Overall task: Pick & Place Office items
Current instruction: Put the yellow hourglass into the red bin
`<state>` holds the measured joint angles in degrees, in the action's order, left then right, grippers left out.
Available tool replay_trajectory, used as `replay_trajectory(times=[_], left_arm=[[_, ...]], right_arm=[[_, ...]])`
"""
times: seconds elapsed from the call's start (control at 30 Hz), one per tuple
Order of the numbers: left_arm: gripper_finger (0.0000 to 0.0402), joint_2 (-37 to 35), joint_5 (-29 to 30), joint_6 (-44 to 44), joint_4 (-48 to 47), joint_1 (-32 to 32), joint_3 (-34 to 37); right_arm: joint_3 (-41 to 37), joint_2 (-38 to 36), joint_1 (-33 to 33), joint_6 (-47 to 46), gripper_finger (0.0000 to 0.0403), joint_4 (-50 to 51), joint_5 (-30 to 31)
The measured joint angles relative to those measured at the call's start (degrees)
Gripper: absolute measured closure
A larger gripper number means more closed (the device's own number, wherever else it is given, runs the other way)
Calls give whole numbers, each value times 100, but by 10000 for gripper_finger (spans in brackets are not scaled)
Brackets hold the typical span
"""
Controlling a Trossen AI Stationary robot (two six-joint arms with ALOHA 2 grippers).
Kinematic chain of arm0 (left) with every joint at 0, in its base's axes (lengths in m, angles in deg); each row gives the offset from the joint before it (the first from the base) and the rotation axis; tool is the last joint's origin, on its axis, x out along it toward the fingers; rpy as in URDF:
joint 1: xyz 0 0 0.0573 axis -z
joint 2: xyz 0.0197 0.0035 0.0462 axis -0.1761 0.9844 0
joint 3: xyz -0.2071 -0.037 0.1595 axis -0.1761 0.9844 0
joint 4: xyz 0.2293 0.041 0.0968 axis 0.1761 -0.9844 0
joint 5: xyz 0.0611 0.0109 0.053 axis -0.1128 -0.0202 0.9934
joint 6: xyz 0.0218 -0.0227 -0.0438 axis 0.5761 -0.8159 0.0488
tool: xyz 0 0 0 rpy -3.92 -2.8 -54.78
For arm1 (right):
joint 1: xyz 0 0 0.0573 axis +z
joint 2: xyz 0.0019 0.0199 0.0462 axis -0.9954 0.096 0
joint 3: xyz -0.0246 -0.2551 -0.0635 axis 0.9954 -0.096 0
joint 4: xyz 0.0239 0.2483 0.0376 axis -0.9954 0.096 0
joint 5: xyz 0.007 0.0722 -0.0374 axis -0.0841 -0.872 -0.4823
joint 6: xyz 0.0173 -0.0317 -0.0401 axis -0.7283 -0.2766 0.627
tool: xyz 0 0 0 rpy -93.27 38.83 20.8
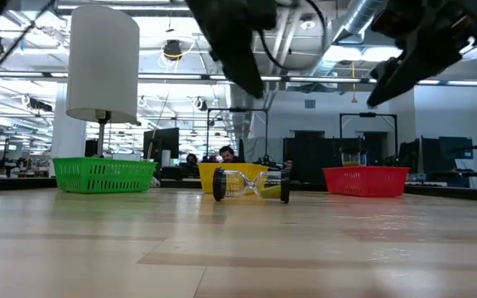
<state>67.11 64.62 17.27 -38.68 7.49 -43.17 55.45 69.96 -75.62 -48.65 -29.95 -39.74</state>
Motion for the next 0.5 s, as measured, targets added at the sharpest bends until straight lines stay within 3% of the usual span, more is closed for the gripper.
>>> replay_trajectory(times=[0.17, 0.33, 0.5], left_arm=[[226, -1257, 554, -370, 800, 4, 1273], [225, -2445, 607, -783, 2238, 4, 2793], [225, -3394, 617, -970, 3480, 11, 4016]], right_arm=[[-2, 783, -34, 157, 189, -561, 30], [3, 1795, -207, 184, 193, -2306, 286], [9, 2387, -372, 690, 208, -3071, 313]])
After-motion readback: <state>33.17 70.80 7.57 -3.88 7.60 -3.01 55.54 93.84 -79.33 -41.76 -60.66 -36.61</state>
